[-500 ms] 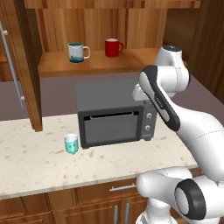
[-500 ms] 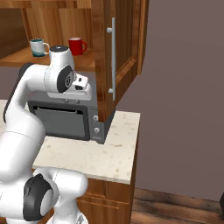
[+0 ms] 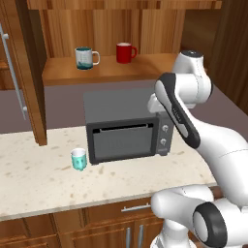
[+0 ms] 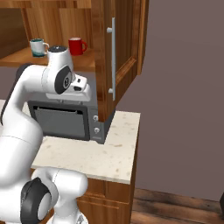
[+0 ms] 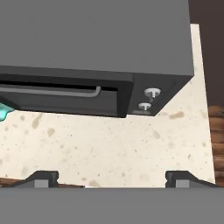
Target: Pick the mug on the counter and place it in the cabinet with the handle facing the right, like the mugs already inside.
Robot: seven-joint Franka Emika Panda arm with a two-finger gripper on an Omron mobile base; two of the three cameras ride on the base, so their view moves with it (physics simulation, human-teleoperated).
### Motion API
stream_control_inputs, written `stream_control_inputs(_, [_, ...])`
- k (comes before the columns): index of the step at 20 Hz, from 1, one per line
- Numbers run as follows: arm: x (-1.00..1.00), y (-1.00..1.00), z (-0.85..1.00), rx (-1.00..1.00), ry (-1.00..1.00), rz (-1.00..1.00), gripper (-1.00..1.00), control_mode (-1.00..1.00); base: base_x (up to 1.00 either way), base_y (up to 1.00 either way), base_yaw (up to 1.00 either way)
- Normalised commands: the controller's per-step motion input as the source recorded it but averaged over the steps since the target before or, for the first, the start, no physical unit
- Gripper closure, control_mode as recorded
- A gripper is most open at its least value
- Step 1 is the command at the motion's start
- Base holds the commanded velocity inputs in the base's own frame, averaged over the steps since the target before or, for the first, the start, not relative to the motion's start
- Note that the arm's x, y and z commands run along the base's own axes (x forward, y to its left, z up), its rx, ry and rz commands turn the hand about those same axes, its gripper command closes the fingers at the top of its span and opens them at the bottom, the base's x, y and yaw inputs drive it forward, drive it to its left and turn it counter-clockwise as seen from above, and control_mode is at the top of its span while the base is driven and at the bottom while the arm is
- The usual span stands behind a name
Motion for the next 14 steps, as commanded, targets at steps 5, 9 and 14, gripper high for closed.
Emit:
stream_control_inputs(5, [-0.08, 0.14, -0.01, 0.0, -0.04, 0.0, -1.0, -1.0, 0.0, 0.0, 0.0])
stream_control_inputs(9, [-0.01, 0.28, -0.06, 0.0, -0.01, 0.0, -1.0, -1.0, 0.0, 0.0, 0.0])
stream_control_inputs(14, [-0.02, 0.38, -0.2, 0.0, 0.0, 0.0, -1.0, -1.0, 0.0, 0.0, 0.0])
